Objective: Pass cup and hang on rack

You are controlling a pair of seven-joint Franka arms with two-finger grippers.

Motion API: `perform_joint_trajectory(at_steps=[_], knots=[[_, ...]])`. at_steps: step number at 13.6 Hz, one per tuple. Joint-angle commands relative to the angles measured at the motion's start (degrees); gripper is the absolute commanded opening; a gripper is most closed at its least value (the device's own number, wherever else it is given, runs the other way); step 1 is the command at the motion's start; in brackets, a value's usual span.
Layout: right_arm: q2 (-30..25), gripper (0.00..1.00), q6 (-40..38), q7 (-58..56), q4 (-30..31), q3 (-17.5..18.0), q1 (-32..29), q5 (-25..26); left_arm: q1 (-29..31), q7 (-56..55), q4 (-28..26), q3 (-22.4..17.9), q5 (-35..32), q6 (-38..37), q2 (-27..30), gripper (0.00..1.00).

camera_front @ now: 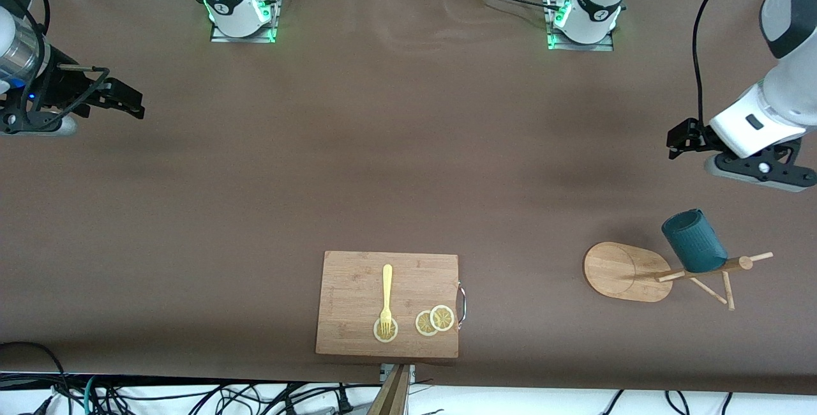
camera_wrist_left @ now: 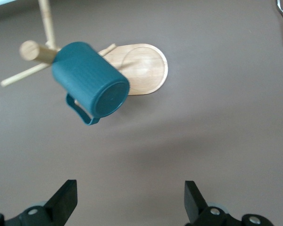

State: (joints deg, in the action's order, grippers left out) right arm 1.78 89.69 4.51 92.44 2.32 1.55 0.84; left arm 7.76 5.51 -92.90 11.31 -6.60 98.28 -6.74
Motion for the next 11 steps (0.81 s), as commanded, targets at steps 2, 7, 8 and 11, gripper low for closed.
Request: perform_joint_trajectory(at_steps=[2, 7, 8, 11], knots=[[0.2, 1.0, -1.0, 0.4, -1.1, 0.1, -0.2, -0.7, 0.2, 0.3, -0.4, 0.6, 2.1, -4.5, 2.3, 1.0], [0.2, 1.0, -1.0, 0.4, -1.1, 0.1, -0.2, -0.7, 0.2, 0.0, -0.3, 0.5, 6.5, -5.4, 4.4, 1.0], [0.2, 1.0, -1.1, 0.5, -1.1, 0.1, -0.2, -0.7, 0.3, -0.1, -0.2, 0.3, 6.9, -5.9, 4.5, 1.0], [0.2, 1.0, -1.1, 0.4, -1.1, 0.1, -0.2, -0.7, -0.6, -0.8, 0.5, -0.1, 6.7, -6.1, 4.7, 1.0]])
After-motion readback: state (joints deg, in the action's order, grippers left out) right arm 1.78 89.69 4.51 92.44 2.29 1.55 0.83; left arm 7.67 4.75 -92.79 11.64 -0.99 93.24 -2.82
